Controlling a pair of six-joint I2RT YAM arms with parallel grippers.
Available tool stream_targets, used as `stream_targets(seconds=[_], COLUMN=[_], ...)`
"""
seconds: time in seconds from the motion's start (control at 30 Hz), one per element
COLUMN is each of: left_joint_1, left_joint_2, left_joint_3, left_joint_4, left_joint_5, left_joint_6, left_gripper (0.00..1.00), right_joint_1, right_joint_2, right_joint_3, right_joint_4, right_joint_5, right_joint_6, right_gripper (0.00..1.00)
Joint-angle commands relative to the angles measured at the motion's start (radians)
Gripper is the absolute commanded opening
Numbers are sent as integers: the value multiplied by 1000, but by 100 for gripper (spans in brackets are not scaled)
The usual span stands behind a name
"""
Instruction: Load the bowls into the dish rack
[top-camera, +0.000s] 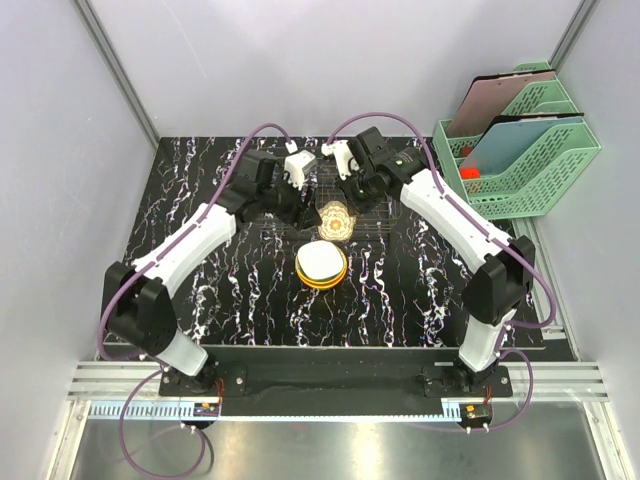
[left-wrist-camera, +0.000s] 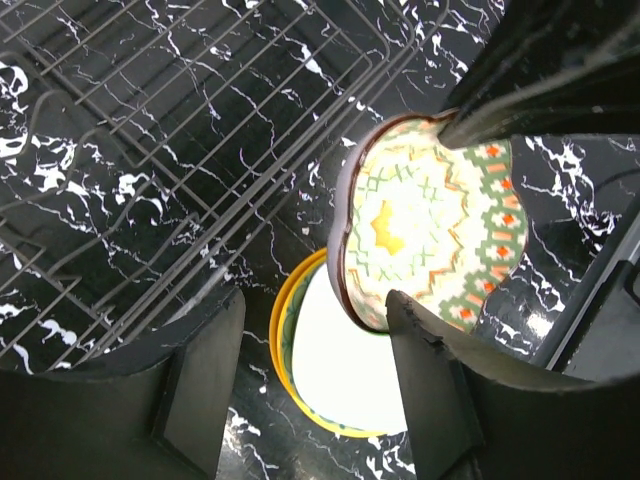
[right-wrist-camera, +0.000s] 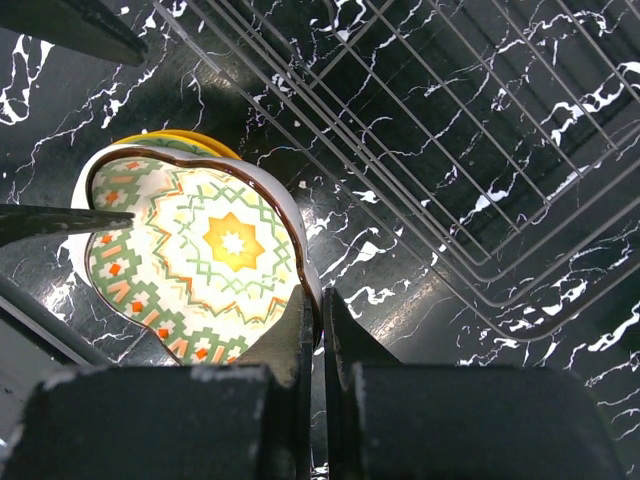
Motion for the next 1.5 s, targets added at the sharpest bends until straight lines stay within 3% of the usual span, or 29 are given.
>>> stream_targets(seconds=[0.0,0.27,0.37,0.6,0.8,0.83,0.93,1.03,1.1,1.27,1.47], left_joint_1=[-5,-10,-13,-22,-26,-28,-28,-29,-29,-26,-5], left_joint_2=[37,80,87,106,110,110,115,118,118,106,92], left_joint_3=[67,112,120,137,137,137,135,135,135,130,137], left_joint_4=[22,22,22,21,21,19,16,16,13,13,11], left_joint_5=[2,-2,-2,13,36,39,55,59,59,45,50], left_joint_6=[-24,-58,-59,-61,-55,-55,-52,-52,-50,-40,-33], left_gripper=[64,64,60,30,12,3,0,0,0,0,0], right_joint_1=[7,8,19,42,47,47,47,47,47,47,47], right_joint_2=[-72,-69,-66,-43,-27,-26,-21,-17,-14,-18,-43], right_joint_3=[42,44,42,45,62,64,71,74,76,85,67], right_joint_4=[54,73,76,82,82,83,82,80,77,68,65], right_joint_5=[32,47,53,84,98,98,102,98,95,93,76], right_joint_6=[36,69,73,76,75,75,72,70,69,63,46], right_gripper=[0,0,0,0,0,0,1,8,19,57,74])
